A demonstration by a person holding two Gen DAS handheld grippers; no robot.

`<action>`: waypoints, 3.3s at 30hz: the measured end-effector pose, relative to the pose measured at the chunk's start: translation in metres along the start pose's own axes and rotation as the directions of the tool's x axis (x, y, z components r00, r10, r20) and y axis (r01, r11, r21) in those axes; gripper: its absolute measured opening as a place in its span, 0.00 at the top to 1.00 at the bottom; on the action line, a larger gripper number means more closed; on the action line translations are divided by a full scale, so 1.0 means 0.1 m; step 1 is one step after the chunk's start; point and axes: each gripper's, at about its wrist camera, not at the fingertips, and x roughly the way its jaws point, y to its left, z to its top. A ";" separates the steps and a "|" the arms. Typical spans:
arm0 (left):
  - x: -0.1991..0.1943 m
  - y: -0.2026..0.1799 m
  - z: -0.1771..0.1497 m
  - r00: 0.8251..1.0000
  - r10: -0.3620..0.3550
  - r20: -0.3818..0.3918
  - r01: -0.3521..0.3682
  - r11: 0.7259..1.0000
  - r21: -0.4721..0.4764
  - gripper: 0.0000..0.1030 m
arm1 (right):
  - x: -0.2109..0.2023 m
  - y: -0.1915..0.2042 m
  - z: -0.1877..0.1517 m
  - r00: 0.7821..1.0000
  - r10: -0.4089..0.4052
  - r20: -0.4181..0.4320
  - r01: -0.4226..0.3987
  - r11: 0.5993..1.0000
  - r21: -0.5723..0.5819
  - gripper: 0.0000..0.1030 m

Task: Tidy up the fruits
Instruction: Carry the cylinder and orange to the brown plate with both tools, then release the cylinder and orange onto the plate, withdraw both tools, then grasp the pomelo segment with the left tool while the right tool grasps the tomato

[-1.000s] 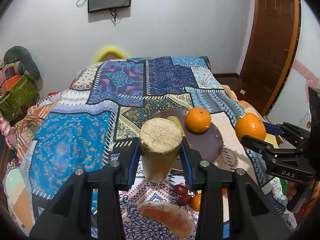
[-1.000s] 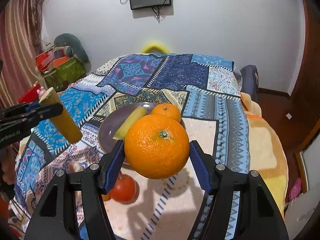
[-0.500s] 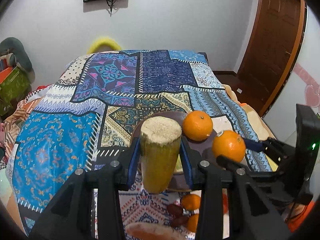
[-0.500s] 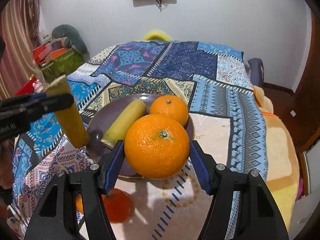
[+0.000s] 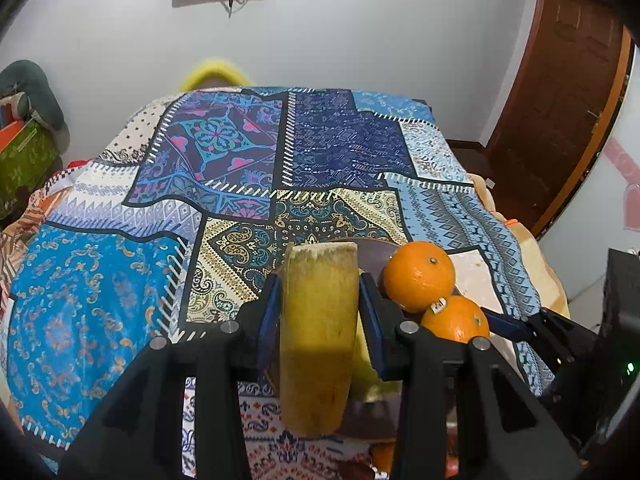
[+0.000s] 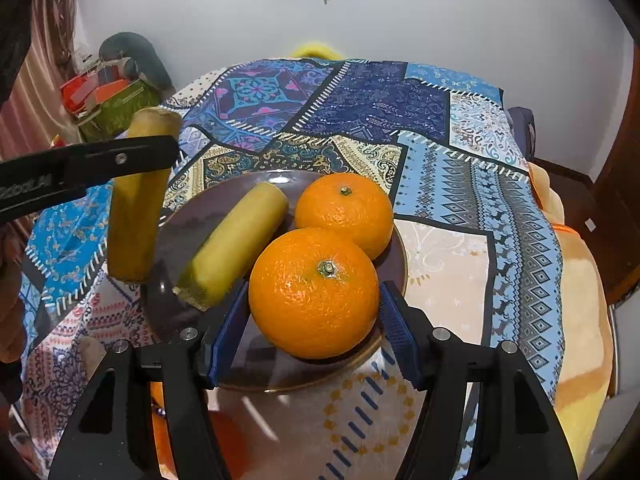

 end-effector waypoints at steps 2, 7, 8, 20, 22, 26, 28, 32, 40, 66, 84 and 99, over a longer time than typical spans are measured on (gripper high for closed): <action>0.07 0.02 0.01 1.000 0.005 -0.009 -0.005 1.000 -0.008 0.63 | 0.03 0.01 0.00 1.000 0.004 -0.008 -0.004 1.000 -0.012 0.40; 0.26 0.05 0.00 0.999 0.012 -0.045 -0.013 1.000 -0.022 0.63 | 0.05 0.02 0.00 1.000 0.005 -0.011 -0.005 1.000 -0.030 0.39; 0.30 0.05 -0.01 0.998 0.015 -0.055 -0.016 1.000 -0.022 0.63 | 0.05 0.01 0.00 1.000 0.007 -0.010 -0.007 1.000 -0.028 0.39; 0.46 0.13 -0.10 0.992 0.022 -0.126 -0.030 0.998 -0.064 0.63 | -0.07 0.01 0.04 0.999 -0.003 0.032 0.004 1.000 -0.024 0.33; 0.38 0.16 -0.10 0.993 0.005 -0.120 -0.015 0.996 -0.086 0.63 | -0.11 0.02 0.04 0.999 -0.010 0.037 0.011 1.000 -0.026 0.33; 0.21 0.16 -0.15 0.994 0.024 -0.110 -0.032 0.997 -0.073 0.63 | -0.20 0.02 0.03 0.999 -0.027 0.044 0.028 0.999 -0.028 0.32; 0.08 0.17 -0.20 0.995 0.035 -0.098 -0.041 0.997 -0.064 0.63 | -0.27 0.03 0.02 0.998 -0.031 0.049 0.032 0.999 -0.024 0.32; -0.21 0.17 -0.27 0.997 0.039 -0.071 -0.043 0.998 -0.055 0.62 | -0.44 0.06 0.00 0.997 -0.040 0.066 0.042 0.999 -0.024 0.32; -0.91 0.11 -0.46 0.996 0.084 0.004 -0.084 0.996 -0.013 0.53 | -0.84 0.18 -0.08 0.993 -0.051 0.108 0.054 0.998 -0.026 0.30; -0.85 -0.06 -1.49 0.981 0.059 -0.186 -0.063 0.998 -0.020 0.16 | -0.81 0.47 -0.65 0.999 -0.040 0.005 0.040 0.996 -0.083 0.28; -0.65 0.09 -1.79 0.974 0.071 -0.217 -0.066 0.997 0.034 0.16 | -0.34 0.39 -0.61 0.991 0.107 -0.084 -0.106 0.994 0.013 0.42; -0.58 0.26 -1.66 0.962 0.016 -0.271 -0.024 0.999 -0.026 0.34 | -0.37 0.37 -0.61 0.986 0.138 -0.097 -0.139 0.990 0.002 0.59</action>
